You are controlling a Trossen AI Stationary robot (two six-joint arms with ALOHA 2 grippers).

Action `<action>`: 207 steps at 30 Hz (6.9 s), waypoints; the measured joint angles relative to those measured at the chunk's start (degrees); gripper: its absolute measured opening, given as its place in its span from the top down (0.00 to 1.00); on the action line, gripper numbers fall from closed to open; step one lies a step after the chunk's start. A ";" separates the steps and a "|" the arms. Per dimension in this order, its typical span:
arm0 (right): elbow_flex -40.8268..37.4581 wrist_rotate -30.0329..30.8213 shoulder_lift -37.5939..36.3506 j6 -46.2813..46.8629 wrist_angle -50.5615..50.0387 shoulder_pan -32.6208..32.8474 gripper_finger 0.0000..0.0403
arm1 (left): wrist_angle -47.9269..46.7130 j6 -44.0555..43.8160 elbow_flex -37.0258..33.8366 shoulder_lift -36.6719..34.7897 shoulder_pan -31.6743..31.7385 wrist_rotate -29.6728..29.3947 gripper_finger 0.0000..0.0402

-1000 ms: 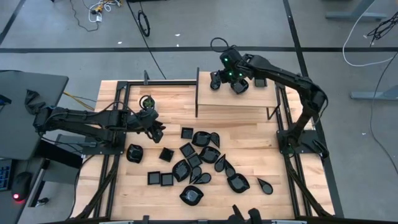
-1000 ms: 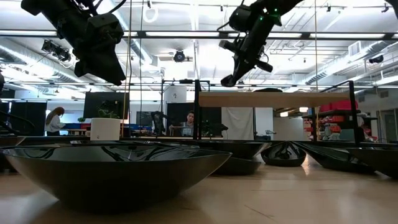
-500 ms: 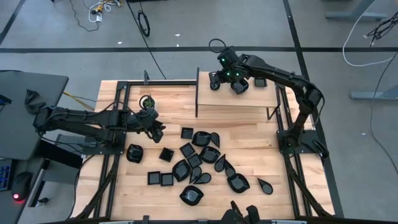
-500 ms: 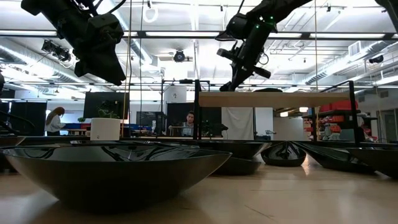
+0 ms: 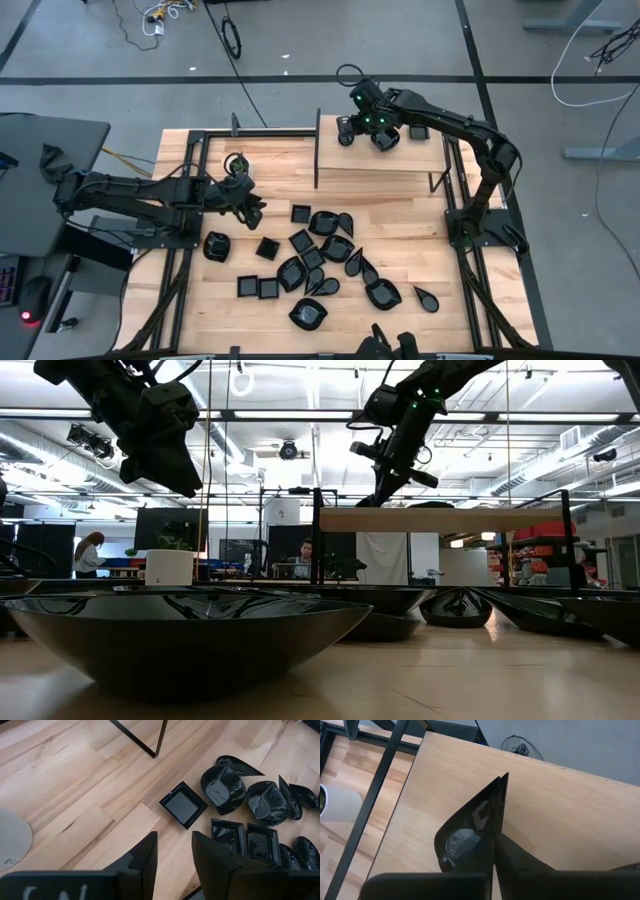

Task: Pick & Place Mini shaped plates
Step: Stack the drop-shaped plate on top of the drop-shaped plate on the shelf, then stack the leaf-shaped plate on top of the leaf-shaped plate on the shelf

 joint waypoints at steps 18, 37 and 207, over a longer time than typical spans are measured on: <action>-0.07 0.95 -1.00 -2.55 1.46 0.06 0.71 | 0.00 0.07 0.00 0.00 0.00 0.00 0.69; -0.07 1.70 -8.95 -6.65 7.18 15.37 0.70 | 0.02 0.02 0.00 0.00 -0.02 -1.95 0.69; -0.96 -22.28 -7.98 -47.24 -22.31 -21.29 1.00 | 4.74 -0.07 0.02 0.00 0.00 -13.05 0.69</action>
